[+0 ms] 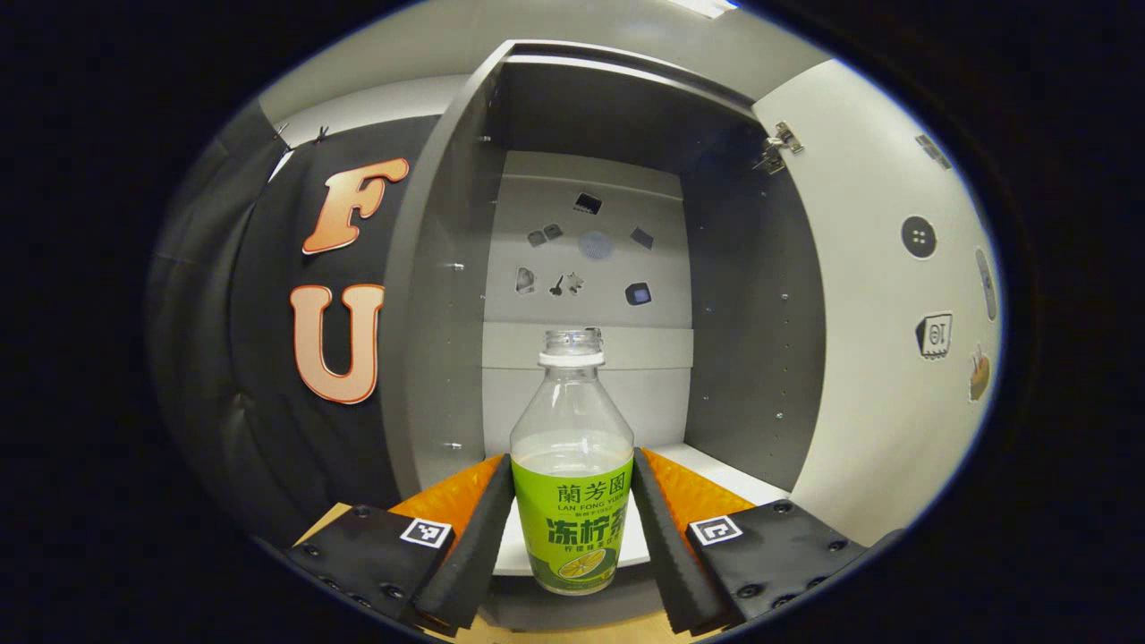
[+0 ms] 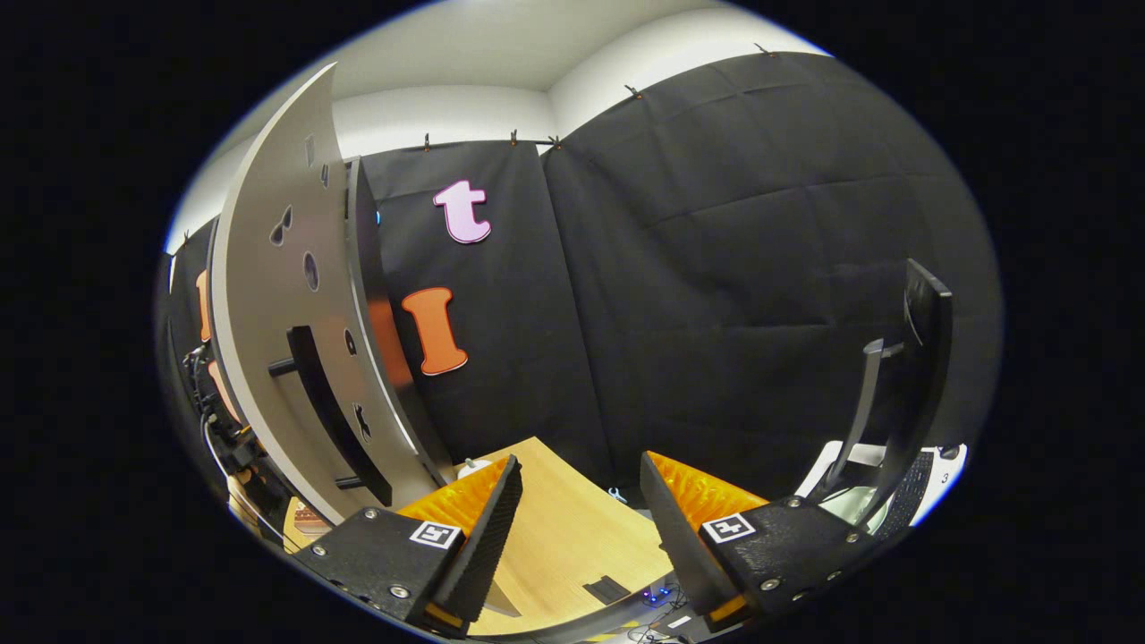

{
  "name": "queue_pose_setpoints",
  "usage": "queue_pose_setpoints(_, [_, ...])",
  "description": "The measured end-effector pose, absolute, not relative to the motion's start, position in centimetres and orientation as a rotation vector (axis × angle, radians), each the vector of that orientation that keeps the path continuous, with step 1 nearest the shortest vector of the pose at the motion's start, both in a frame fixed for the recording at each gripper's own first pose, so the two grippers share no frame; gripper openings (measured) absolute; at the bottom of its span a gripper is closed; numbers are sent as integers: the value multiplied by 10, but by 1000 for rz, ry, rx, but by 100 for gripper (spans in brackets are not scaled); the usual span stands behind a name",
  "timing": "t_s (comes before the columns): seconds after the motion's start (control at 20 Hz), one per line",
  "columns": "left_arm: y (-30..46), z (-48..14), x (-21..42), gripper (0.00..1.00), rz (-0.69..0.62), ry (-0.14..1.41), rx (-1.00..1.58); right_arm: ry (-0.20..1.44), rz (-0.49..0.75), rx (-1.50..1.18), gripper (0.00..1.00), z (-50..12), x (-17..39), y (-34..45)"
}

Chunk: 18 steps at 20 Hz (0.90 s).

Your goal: Open the cabinet door with the right hand, grasp the bottle in the cabinet with the left hand and place it on the coaster, then close the cabinet door with the right hand.

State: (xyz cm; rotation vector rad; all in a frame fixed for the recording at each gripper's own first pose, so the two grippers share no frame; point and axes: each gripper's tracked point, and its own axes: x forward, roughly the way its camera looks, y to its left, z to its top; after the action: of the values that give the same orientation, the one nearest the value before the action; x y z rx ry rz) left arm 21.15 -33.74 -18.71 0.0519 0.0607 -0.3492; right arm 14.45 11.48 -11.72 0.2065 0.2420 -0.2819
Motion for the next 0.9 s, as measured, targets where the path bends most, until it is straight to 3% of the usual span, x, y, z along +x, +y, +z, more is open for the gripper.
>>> queue_pose_setpoints(0.35, [-260, -187, 136, 80, -328, 28, 71, 262, -241, 195, 83, -121, 143, 121])
queue_pose_setpoints(0.9, [-204, -266, 63, 81, -288, 129, 55, 304, -203, 162, 83, -128, 133, 131])
